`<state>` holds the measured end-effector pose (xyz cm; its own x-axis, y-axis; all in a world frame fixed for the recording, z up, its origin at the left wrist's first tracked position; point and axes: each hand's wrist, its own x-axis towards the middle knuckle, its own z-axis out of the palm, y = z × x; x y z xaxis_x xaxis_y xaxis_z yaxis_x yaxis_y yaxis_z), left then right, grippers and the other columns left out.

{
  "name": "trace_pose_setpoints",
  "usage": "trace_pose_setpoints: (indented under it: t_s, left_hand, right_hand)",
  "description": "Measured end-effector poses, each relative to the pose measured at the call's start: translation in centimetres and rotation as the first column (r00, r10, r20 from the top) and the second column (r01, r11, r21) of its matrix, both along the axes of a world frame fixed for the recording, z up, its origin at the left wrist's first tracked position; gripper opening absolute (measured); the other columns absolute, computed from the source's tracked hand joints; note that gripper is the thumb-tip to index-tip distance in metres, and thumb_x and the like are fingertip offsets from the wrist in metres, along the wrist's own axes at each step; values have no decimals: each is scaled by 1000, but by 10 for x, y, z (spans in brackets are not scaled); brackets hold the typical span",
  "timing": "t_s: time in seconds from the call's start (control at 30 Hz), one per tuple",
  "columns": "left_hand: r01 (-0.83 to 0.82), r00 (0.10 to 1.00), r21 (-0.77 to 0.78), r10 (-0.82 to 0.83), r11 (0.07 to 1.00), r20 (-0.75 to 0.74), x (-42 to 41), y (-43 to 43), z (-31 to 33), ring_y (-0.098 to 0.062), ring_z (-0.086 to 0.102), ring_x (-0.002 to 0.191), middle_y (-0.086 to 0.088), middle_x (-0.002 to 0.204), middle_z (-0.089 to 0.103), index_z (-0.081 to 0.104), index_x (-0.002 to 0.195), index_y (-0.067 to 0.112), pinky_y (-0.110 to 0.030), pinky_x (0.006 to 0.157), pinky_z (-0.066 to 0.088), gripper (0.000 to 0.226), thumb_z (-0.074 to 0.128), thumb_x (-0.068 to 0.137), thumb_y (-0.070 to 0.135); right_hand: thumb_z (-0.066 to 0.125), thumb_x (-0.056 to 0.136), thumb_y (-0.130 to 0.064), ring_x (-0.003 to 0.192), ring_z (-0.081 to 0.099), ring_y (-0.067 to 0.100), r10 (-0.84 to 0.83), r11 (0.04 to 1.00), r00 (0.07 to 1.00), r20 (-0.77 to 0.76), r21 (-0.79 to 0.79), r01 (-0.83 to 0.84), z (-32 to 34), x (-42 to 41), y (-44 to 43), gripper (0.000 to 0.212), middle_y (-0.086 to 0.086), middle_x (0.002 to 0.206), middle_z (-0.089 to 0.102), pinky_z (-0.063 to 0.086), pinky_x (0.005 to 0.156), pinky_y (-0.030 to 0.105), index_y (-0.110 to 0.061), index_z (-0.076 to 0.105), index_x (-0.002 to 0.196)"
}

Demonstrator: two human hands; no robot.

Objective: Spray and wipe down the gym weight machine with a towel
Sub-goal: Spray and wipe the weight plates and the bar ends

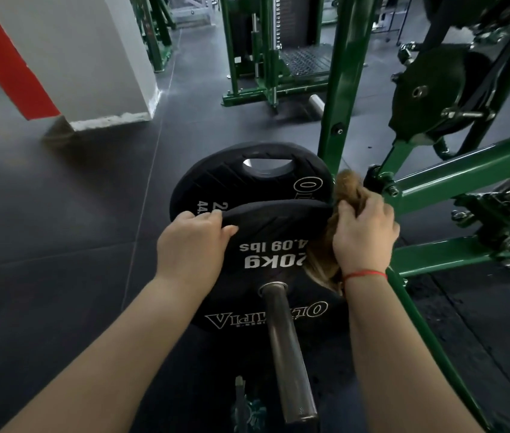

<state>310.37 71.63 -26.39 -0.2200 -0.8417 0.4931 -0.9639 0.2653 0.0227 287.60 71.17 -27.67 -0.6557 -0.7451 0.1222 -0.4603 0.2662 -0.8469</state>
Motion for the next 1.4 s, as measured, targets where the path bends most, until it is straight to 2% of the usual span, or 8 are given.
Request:
trace_pose_setpoints:
  t_s: [0.2,0.37,0.5,0.7,0.83,1.0,1.2,1.4]
  left_hand:
    - [-1,999,29,2,1000,-54,-5,1,2,-19,47,69,-2,73,68,71,86,9,-29,57,33,23,71,91,31]
    - [159,985,425,-117,891,-125,33,-4,27,-24,53,121,0,132,63,61,136,18,-32,98,43,39,63,97,20]
    - [130,975,623,15,772,-223,72,3,29,-21,43,140,2,152,47,40,155,25,-33,113,38,62,65,98,26]
    - [122,954,667,98,735,-282,96,8,-18,-12,51,130,15,142,54,41,151,40,-28,95,45,57,62,98,39]
    - [189,913,574,74,797,-402,101,12,-38,-10,58,119,18,128,65,47,144,48,-31,91,47,46,58,101,37]
    - [150,953,555,29,818,-300,101,4,-33,-15,62,107,10,114,70,56,137,36,-31,79,43,36,58,101,35]
    - [107,980,503,-6,857,-197,93,-1,-32,-17,64,101,4,110,70,54,139,24,-27,75,41,40,54,102,40]
    - [106,991,412,-63,905,-117,78,-2,-19,-23,66,97,-4,105,71,55,137,18,-29,75,43,41,56,102,38]
  right_hand:
    - [62,93,-27,124,39,31,173,978,927,-332,-55,-203,28,60,8,36,4,139,51,40,100,43,-20,60,128]
    - [73,72,-15,116,49,35,416,839,710,-568,-62,-541,28,101,21,45,1,132,59,50,90,48,-30,72,115]
    - [73,69,-12,119,47,32,412,827,720,-559,-102,-552,18,78,22,52,1,133,57,50,92,50,-31,71,117]
    - [71,74,-2,122,45,38,146,919,900,-410,-281,-278,-21,48,31,55,13,139,50,32,105,33,-18,66,126]
    - [67,77,6,120,45,40,-17,922,933,-359,-367,-125,-49,54,33,53,22,134,47,43,102,46,-6,60,128]
    - [66,73,10,123,43,38,-112,885,994,-22,-457,89,-59,86,27,51,29,131,43,23,111,14,2,59,123]
    - [74,81,-6,118,49,40,-72,968,972,224,-219,122,-102,161,41,53,19,135,39,44,102,48,-15,44,124]
    - [67,92,-8,136,35,34,-82,996,801,592,37,75,-102,198,51,65,17,147,28,25,112,28,-8,34,147]
